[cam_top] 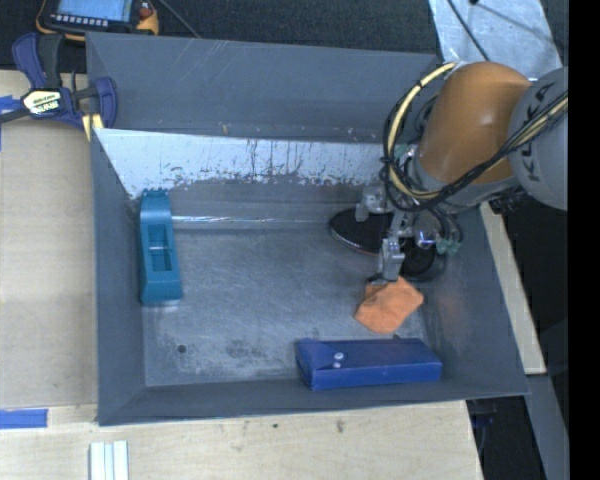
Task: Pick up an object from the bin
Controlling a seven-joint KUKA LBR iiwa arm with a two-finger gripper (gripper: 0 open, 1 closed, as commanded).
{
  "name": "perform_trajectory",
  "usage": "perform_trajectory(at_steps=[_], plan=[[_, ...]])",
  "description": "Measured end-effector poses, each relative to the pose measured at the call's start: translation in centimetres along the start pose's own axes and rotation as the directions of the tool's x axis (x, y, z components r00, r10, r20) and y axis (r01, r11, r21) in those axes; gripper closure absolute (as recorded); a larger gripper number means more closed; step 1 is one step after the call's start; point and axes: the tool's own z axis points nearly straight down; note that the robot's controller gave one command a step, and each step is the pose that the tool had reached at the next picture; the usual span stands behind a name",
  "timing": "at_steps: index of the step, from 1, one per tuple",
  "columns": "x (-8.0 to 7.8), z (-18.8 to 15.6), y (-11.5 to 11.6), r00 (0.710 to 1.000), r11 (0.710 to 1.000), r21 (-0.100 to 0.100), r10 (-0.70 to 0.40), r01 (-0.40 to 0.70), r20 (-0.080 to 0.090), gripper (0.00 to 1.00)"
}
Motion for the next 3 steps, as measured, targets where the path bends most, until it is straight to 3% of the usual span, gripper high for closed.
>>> perform_trajectory(at_steps=[1,2,3], plan=[[5.2,0.9,-5.3,0.993,0.993,-0.001,0.114,-0.114,0.001,1.00],[5.2,0.9,-5.3,0.994,0.994,-0.001,0.114,-0.114,0.001,1.00],[3.5,1.3,-4.0,0.997,0.997,0.002,0.082,-0.082,0.000,1.00]])
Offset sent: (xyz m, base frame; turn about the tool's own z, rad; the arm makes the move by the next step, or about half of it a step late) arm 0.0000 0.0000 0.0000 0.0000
